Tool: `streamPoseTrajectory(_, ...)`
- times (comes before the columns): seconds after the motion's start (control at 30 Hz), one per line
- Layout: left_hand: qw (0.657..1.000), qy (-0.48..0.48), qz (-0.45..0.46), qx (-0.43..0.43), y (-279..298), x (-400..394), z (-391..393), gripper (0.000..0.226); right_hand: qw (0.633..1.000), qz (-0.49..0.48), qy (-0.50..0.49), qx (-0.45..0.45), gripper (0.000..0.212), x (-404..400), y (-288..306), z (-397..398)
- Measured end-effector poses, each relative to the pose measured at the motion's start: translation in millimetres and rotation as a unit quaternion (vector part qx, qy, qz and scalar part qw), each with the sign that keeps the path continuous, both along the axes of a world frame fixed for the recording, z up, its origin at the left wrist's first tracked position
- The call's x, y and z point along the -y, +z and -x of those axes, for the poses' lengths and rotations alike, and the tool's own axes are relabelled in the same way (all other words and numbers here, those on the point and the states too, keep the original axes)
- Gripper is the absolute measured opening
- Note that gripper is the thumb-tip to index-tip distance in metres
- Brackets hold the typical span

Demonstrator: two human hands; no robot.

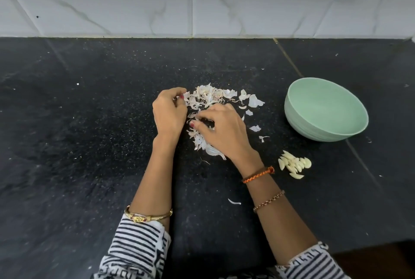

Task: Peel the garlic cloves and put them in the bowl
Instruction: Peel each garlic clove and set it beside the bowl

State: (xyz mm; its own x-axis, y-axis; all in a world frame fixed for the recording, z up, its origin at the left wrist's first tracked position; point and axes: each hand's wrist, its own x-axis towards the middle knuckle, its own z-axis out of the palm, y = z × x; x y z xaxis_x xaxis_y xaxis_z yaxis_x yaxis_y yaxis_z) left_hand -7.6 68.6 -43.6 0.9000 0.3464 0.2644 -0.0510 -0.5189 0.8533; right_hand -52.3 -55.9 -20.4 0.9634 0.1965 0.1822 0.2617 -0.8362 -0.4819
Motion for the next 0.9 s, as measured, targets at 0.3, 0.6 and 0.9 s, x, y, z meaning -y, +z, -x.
streamPoseTrajectory(0.3,1.000,0.007,0.004,-0.017,-2,-2,-6,0.024,0.998,0.045,0.004,-0.033,0.012,-11,-3,-13)
streamPoseTrajectory(0.6,0.999,-0.028,0.019,-0.039,-3,7,-5,0.022,0.997,0.034,0.033,-0.066,0.015,-2,1,-19)
streamPoseTrajectory(0.9,0.999,-0.037,0.017,-0.030,-1,10,-10,0.021,0.991,0.113,0.073,-0.006,0.019,-3,-6,-20)
